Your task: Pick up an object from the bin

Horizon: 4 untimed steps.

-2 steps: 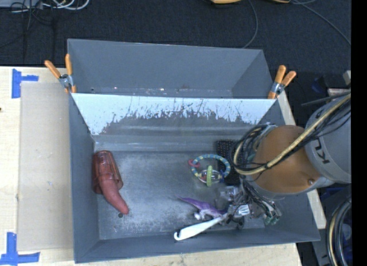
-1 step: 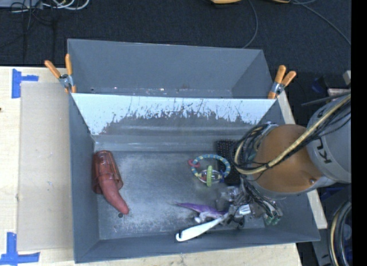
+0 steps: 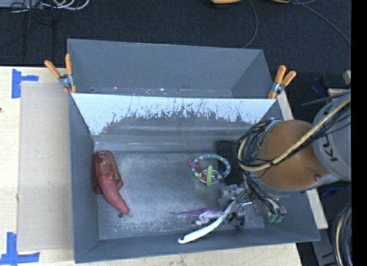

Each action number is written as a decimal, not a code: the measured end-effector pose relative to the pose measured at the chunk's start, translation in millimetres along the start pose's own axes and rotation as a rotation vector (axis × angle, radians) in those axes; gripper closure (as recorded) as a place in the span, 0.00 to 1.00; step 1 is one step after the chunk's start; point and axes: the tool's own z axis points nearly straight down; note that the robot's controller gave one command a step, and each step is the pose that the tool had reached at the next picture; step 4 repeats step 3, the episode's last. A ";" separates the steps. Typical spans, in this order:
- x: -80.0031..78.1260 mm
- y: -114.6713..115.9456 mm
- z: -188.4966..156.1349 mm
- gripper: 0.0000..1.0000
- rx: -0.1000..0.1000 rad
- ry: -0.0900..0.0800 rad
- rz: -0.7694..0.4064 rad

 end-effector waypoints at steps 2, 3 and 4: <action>-1.9 0.1 -21.4 1.00 0.001 -0.005 -0.001; -0.7 0.5 -29.3 1.00 0.000 0.000 -0.001; -0.7 0.5 -29.3 1.00 0.000 0.000 -0.001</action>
Offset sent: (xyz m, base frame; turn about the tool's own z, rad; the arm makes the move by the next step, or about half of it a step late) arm 0.0001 0.0001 0.0298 0.0000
